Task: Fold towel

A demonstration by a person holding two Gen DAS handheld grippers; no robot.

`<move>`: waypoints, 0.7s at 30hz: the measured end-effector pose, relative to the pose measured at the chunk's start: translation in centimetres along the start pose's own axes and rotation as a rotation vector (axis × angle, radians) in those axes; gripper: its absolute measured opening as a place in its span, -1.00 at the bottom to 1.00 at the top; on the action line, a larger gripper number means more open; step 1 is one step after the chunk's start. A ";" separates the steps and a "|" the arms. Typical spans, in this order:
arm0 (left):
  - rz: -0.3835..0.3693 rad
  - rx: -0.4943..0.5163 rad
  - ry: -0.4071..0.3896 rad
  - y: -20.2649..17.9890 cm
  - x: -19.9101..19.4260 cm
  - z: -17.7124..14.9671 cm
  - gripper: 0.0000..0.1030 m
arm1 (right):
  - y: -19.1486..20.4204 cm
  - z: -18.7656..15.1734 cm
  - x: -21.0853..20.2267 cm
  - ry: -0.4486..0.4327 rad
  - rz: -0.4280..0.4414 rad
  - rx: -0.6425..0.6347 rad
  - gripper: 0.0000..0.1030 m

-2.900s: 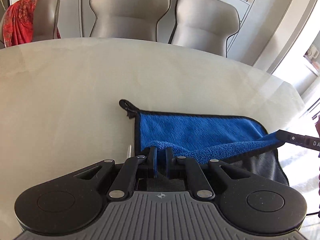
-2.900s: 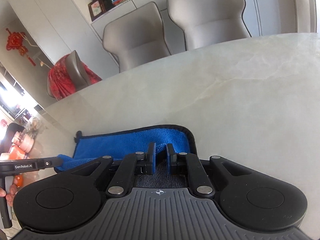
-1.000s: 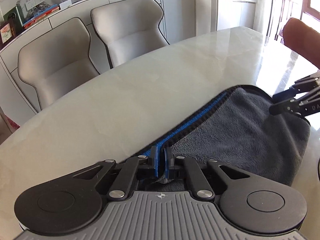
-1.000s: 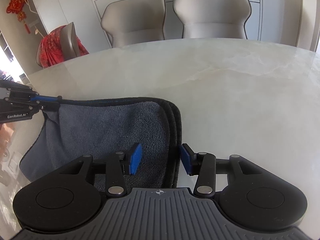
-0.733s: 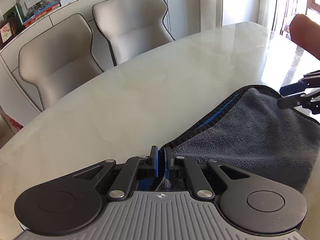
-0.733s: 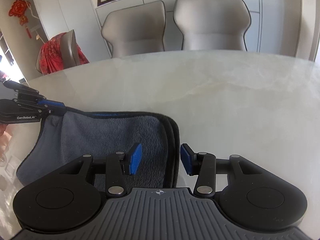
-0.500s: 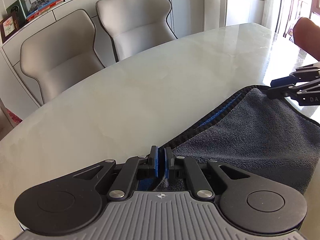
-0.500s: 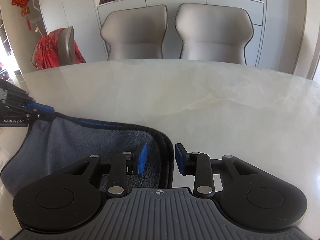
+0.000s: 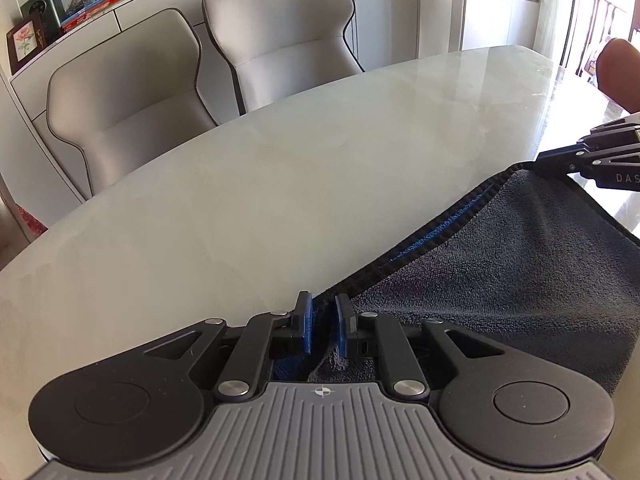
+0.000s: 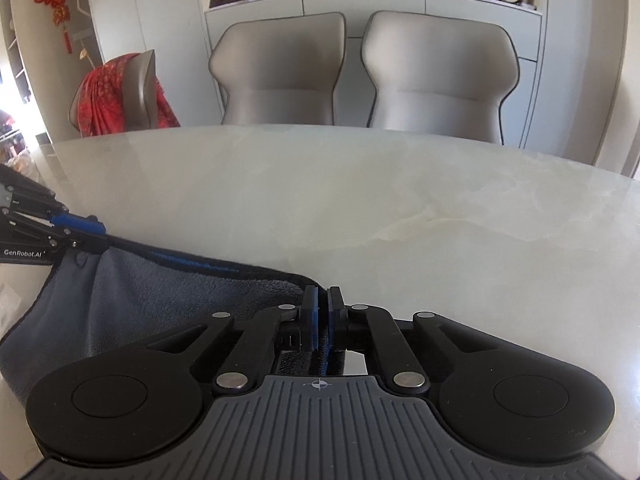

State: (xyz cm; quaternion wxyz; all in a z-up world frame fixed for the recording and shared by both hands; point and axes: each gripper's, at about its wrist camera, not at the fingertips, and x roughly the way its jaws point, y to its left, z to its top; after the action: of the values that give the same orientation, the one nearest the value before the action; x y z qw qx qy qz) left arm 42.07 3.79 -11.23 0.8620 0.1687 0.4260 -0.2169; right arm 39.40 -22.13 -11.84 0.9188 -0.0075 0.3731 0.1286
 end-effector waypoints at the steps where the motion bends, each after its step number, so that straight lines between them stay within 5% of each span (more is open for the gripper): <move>1: 0.000 -0.001 0.000 -0.1 0.2 0.1 -0.75 | 0.0 0.0 0.0 -0.003 -0.005 0.000 -0.90; 7: 0.019 -0.027 -0.003 0.2 0.6 0.0 -0.73 | 0.0 0.2 0.7 -0.008 -0.034 0.011 -0.90; 10: 0.044 -0.039 -0.005 0.3 0.6 -0.3 -0.55 | -0.1 -0.3 1.4 0.014 -0.032 0.021 -0.85; 12: 0.082 -0.062 -0.004 0.6 0.4 -0.4 -0.28 | -0.3 -0.3 1.1 0.007 -0.042 0.025 -0.75; 17: 0.188 -0.072 -0.059 1.2 -2.7 -0.9 -0.14 | -0.6 -1.0 -2.3 -0.047 -0.050 0.068 -0.33; 18: 0.192 -0.118 -0.071 1.3 -4.2 -1.6 0.03 | -0.6 -1.4 -3.4 -0.052 -0.029 0.089 -0.28; 21: 0.107 -0.274 -0.084 1.0 -6.9 -4.3 0.12 | -0.3 -3.6 -6.0 -0.010 0.040 0.136 -0.21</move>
State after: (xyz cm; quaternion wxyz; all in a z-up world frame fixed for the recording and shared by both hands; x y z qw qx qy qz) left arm 36.00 8.27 -7.99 0.9043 0.0628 0.4056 -0.1174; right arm 32.90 -24.23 -10.35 0.9162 0.0629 0.3766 0.1214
